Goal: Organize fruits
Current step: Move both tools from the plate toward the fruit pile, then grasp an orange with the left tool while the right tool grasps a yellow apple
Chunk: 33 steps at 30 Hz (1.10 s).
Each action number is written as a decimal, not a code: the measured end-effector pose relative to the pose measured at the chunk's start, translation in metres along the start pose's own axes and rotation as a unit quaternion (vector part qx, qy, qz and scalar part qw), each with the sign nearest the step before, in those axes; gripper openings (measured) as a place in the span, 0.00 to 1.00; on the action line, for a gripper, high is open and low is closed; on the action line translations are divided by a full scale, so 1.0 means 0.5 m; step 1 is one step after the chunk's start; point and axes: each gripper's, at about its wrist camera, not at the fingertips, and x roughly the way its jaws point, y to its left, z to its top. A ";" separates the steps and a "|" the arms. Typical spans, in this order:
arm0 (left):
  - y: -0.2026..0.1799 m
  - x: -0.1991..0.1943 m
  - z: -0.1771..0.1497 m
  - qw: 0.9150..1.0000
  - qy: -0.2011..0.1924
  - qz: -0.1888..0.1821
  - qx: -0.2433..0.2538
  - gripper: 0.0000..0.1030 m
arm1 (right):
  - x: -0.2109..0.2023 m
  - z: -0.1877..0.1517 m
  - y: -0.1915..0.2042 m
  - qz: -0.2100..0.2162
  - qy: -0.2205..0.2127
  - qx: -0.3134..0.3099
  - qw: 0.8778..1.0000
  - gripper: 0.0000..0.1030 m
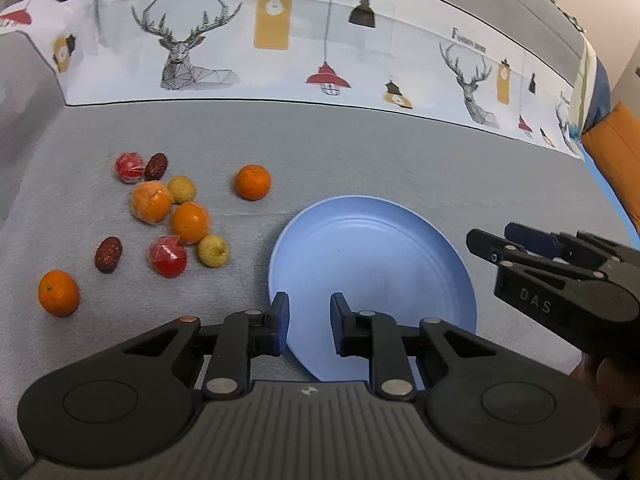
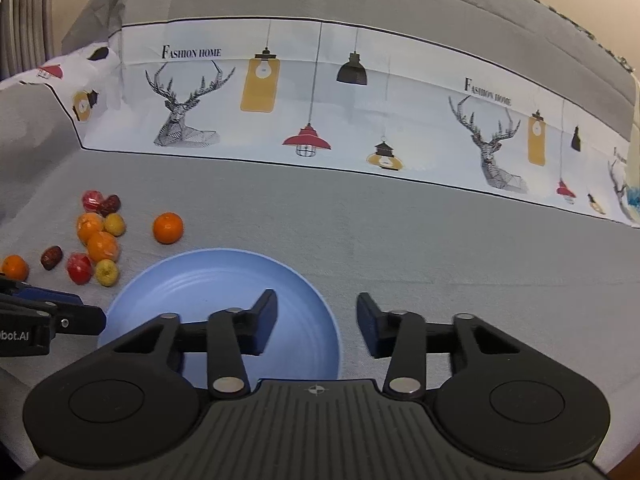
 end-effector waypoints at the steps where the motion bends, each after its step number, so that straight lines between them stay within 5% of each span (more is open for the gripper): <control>1: 0.005 -0.001 0.002 1.000 0.000 0.001 -0.005 0.23 | 0.000 0.001 0.000 0.004 0.000 0.003 1.000 0.39; 6: 0.057 -0.013 0.021 0.998 -0.018 0.033 -0.050 0.23 | -0.004 0.011 0.018 0.023 -0.009 0.012 1.000 0.36; 16: 0.228 -0.031 0.037 0.973 -0.019 0.088 -0.211 0.24 | -0.015 0.039 0.095 0.128 -0.025 0.039 0.991 0.36; 22: 0.259 -0.032 0.030 0.960 -0.019 0.129 -0.247 0.33 | -0.001 0.048 0.170 0.186 -0.020 0.016 0.982 0.36; 24: 0.268 -0.031 0.025 0.954 -0.022 0.148 -0.259 0.52 | 0.009 0.050 0.198 0.193 -0.020 -0.001 0.981 0.36; 33: 0.290 -0.003 0.014 0.945 -0.006 0.187 -0.268 0.56 | 0.102 0.074 0.287 0.188 0.012 -0.035 0.981 0.37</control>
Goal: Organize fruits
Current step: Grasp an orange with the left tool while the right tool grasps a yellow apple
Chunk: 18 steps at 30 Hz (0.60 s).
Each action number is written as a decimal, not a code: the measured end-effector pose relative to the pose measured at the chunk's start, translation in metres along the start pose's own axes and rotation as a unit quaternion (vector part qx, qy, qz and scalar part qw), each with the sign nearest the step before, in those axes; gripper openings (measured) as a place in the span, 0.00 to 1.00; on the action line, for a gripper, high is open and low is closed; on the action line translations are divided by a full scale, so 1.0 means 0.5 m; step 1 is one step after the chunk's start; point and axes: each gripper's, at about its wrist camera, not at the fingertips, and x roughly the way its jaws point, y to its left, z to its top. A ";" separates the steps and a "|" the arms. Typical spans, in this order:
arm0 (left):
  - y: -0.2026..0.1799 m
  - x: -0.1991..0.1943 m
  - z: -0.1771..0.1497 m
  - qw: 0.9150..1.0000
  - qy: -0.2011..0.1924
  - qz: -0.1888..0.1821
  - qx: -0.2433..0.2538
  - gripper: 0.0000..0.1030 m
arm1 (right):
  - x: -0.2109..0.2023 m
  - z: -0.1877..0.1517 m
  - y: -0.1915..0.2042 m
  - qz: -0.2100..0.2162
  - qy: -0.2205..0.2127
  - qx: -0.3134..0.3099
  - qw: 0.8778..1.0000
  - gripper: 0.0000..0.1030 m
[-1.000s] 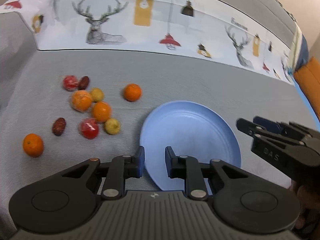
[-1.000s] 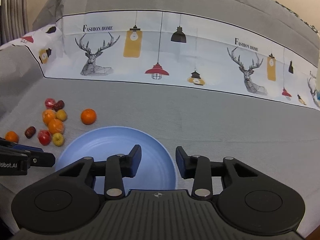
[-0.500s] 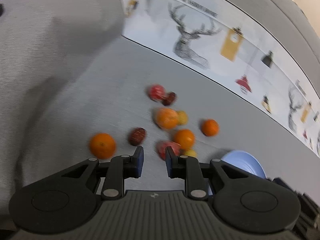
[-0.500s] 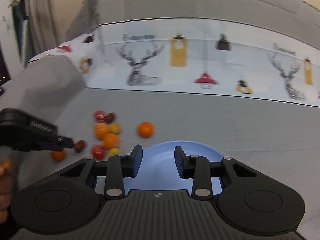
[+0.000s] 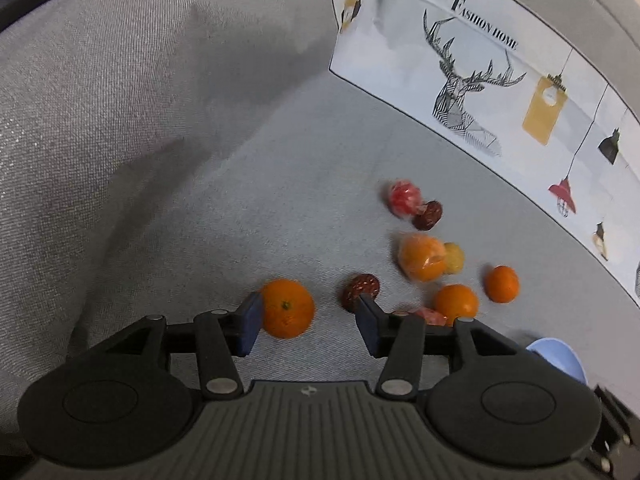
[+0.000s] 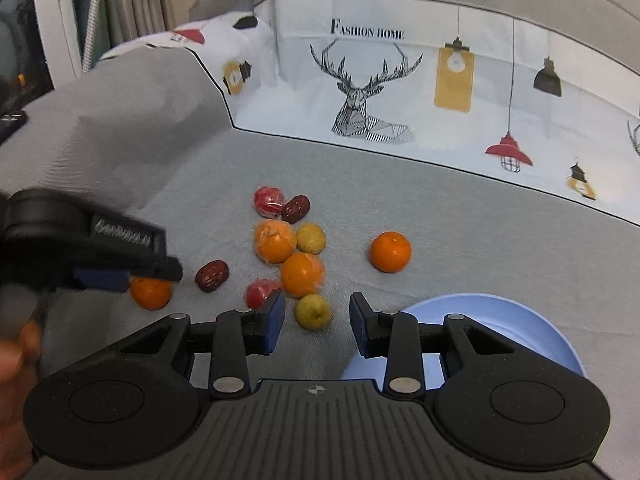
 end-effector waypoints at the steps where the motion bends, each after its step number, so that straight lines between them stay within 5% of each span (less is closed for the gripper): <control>1: -0.005 0.006 0.002 1.000 0.000 0.002 0.001 0.57 | 0.011 0.000 0.002 -0.003 0.003 0.000 1.000 0.37; 12: 0.001 0.032 0.002 1.000 0.007 0.021 0.006 0.61 | 0.104 -0.007 0.019 -0.023 0.049 -0.030 0.998 0.38; 18: 0.005 0.041 0.001 0.999 0.011 0.040 0.009 0.59 | 0.105 -0.013 0.027 -0.023 0.056 -0.053 0.997 0.26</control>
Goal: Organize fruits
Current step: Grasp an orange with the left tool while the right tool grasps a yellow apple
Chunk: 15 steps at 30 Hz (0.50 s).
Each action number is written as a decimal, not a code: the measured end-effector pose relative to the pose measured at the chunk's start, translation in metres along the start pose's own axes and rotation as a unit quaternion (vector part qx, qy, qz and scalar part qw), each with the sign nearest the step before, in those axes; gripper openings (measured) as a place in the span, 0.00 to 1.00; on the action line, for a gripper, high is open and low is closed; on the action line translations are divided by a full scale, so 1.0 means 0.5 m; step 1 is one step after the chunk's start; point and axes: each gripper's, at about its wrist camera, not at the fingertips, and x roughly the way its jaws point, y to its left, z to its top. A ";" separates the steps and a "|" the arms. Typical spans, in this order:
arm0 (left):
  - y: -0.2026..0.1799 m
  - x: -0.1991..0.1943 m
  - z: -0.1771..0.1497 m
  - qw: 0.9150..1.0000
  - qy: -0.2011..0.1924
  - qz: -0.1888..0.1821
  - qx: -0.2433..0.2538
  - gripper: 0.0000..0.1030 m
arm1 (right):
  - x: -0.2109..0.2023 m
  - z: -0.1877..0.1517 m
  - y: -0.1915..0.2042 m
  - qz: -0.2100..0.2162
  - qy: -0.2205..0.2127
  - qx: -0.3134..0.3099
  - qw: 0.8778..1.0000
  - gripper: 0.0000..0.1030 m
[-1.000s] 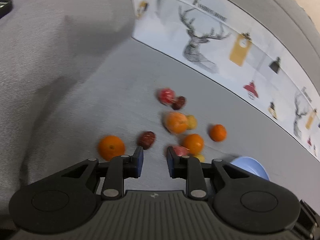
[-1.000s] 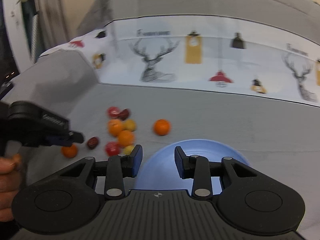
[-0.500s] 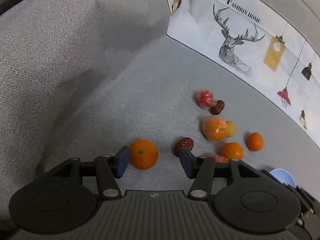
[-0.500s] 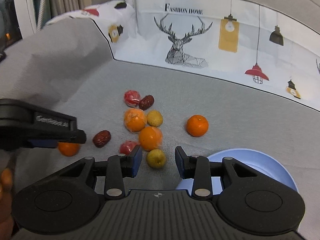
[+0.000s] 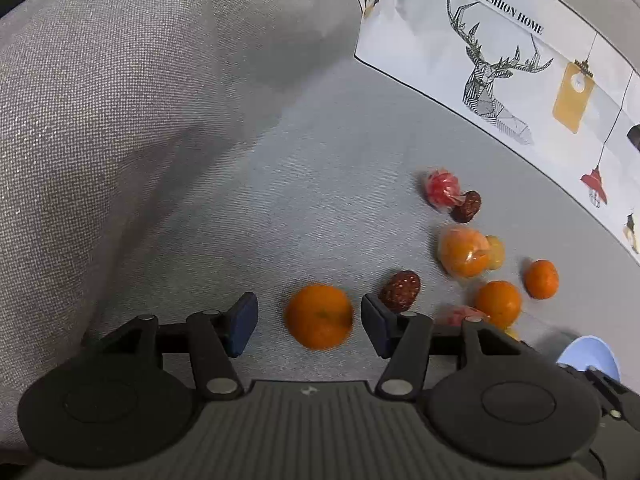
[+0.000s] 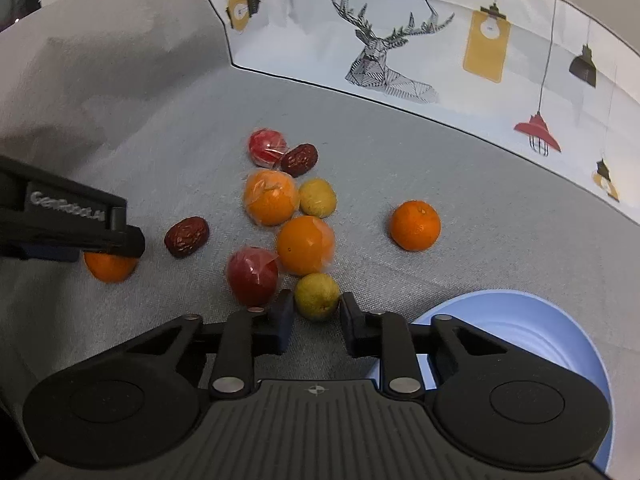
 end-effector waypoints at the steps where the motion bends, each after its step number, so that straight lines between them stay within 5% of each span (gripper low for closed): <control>1: -0.003 0.001 0.000 1.000 0.001 0.003 0.003 0.56 | -0.006 -0.001 0.000 0.002 -0.003 -0.002 1.000 0.25; 4: -0.008 0.005 -0.004 1.000 0.007 0.006 0.012 0.39 | -0.035 -0.004 -0.007 0.007 -0.015 -0.003 1.000 0.25; 9: -0.010 -0.012 -0.007 1.000 -0.002 0.002 0.018 0.38 | -0.128 0.007 -0.024 0.008 -0.063 0.011 0.998 0.25; 15: -0.017 -0.047 -0.010 0.998 -0.004 -0.053 0.023 0.38 | -0.219 -0.022 -0.012 0.032 -0.076 0.029 0.996 0.25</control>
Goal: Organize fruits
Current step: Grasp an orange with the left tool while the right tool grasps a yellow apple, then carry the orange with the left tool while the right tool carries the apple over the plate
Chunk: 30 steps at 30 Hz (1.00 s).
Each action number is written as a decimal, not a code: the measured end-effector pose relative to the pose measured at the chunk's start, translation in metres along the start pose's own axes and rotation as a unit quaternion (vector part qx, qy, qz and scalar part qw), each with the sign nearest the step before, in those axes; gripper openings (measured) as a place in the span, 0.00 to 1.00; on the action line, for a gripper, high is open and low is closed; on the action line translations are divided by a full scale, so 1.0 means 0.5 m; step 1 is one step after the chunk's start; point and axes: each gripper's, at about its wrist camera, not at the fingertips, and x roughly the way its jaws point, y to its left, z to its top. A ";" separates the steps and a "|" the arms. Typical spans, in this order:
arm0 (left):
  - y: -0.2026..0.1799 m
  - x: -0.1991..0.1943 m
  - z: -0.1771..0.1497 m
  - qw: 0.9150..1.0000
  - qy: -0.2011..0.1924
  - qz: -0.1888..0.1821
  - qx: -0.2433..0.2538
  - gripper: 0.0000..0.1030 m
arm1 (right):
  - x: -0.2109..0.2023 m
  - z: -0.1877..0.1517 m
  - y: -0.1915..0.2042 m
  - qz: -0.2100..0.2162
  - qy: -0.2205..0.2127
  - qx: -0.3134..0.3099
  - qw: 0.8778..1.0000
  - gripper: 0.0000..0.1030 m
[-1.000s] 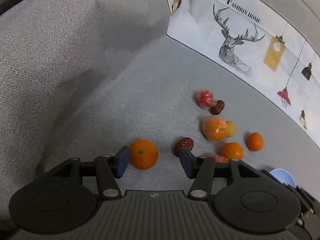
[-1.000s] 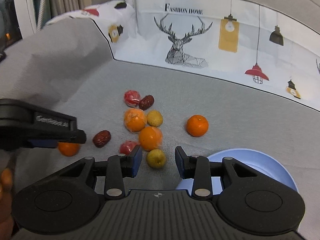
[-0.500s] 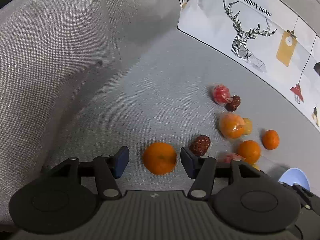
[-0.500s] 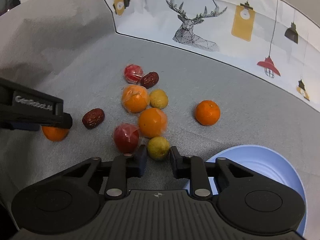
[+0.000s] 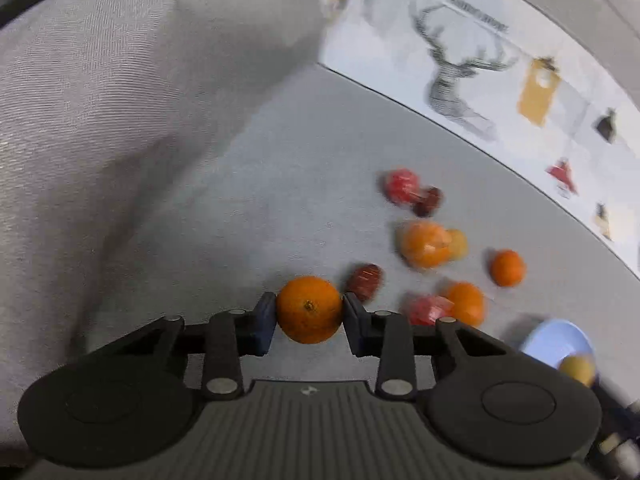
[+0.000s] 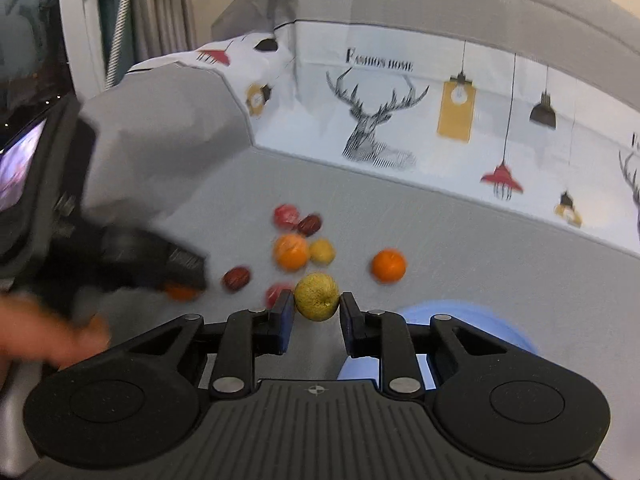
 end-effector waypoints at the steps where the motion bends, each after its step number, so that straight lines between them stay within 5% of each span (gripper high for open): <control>1: -0.002 -0.004 -0.005 1.000 0.005 -0.014 0.006 0.38 | -0.001 -0.012 0.004 0.006 0.007 0.004 1.000 0.25; 4: -0.018 -0.010 -0.023 0.997 0.027 -0.061 0.032 0.38 | 0.021 -0.045 0.022 0.020 0.030 0.004 0.999 0.25; 11: -0.013 0.018 -0.042 0.992 0.080 -0.096 0.025 0.38 | 0.095 -0.082 0.047 0.027 0.091 -0.025 0.995 0.25; 15: -0.007 0.029 -0.039 0.992 0.087 -0.092 0.024 0.39 | 0.122 -0.095 0.046 0.027 0.114 -0.020 0.993 0.26; 30: -0.034 0.024 -0.043 0.993 0.069 -0.076 0.063 0.38 | 0.094 -0.086 0.039 0.031 0.090 -0.026 0.995 0.26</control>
